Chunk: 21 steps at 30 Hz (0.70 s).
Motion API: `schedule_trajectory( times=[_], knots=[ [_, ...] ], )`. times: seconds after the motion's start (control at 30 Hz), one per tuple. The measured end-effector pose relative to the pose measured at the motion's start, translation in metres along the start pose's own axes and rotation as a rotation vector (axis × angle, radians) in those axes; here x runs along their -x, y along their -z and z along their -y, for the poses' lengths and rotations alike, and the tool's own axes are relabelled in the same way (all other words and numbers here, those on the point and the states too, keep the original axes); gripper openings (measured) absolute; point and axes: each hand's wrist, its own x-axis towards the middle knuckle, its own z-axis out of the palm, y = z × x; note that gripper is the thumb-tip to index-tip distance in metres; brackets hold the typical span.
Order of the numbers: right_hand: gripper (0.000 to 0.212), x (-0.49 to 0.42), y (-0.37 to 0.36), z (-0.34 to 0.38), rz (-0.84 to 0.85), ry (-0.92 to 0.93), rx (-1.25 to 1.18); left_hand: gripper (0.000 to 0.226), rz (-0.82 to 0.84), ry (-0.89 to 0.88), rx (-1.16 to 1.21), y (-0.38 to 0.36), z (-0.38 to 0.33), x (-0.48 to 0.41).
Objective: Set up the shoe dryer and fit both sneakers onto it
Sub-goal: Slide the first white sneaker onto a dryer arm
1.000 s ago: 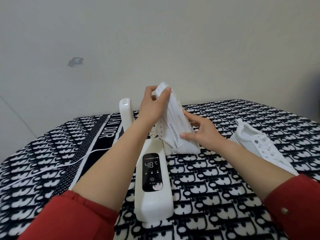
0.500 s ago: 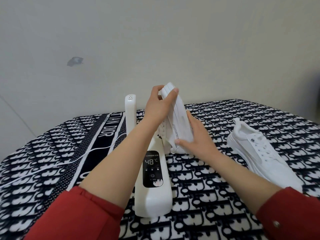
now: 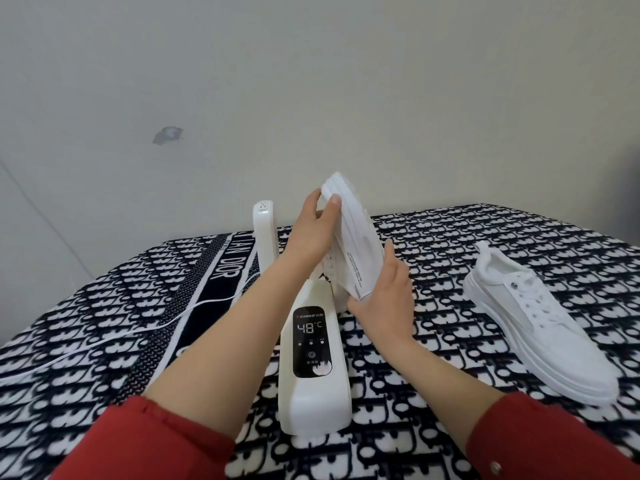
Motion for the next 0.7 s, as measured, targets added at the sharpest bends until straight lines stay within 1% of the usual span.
schedule_trajectory(
  times=[0.07,0.1,0.17,0.2,0.23,0.3,0.33,0.4,0.43,0.5,0.6,0.67,0.7],
  knots=[
    [0.125,-0.002,-0.001,0.004,0.017,0.015,0.04,0.041,-0.069,-0.006,-0.012,0.005,0.006,0.01],
    [0.127,-0.003,-0.002,0.006,0.024,0.014,0.046,0.038,-0.108,0.019,-0.019,0.008,0.011,0.014],
    [0.128,-0.003,-0.002,0.007,0.032,0.003,0.045,0.043,-0.145,0.119,-0.074,0.014,0.02,0.022],
    [0.127,-0.003,-0.001,0.007,0.035,0.003,0.037,0.046,-0.132,0.169,-0.149,0.017,0.026,0.025],
    [0.126,-0.003,-0.001,0.007,0.04,0.004,0.026,0.044,-0.093,0.203,-0.259,0.02,0.033,0.029],
    [0.12,-0.003,0.001,0.004,0.05,0.015,-0.002,0.019,0.044,0.223,-0.487,0.022,0.047,0.036],
    [0.117,-0.005,0.003,0.002,0.059,0.034,-0.026,0.012,0.105,0.227,-0.563,0.021,0.052,0.038],
    [0.11,-0.01,0.008,-0.005,0.088,0.09,-0.117,0.022,0.183,0.235,-0.681,0.019,0.064,0.04],
    [0.105,-0.014,0.012,-0.008,0.109,0.111,-0.181,0.025,0.195,0.226,-0.743,0.018,0.068,0.04],
    [0.096,-0.027,0.022,-0.009,0.169,0.134,-0.303,0.025,0.204,0.192,-0.839,0.016,0.073,0.039],
    [0.089,-0.054,0.036,0.002,0.307,0.167,-0.405,0.034,0.219,0.139,-0.95,0.015,0.074,0.037],
    [0.084,-0.068,0.042,0.008,0.392,0.19,-0.445,0.033,0.215,0.132,-0.945,0.017,0.075,0.034],
    [0.081,-0.073,0.043,0.01,0.417,0.19,-0.46,0.026,0.187,0.155,-0.88,0.018,0.075,0.033]
  ],
)
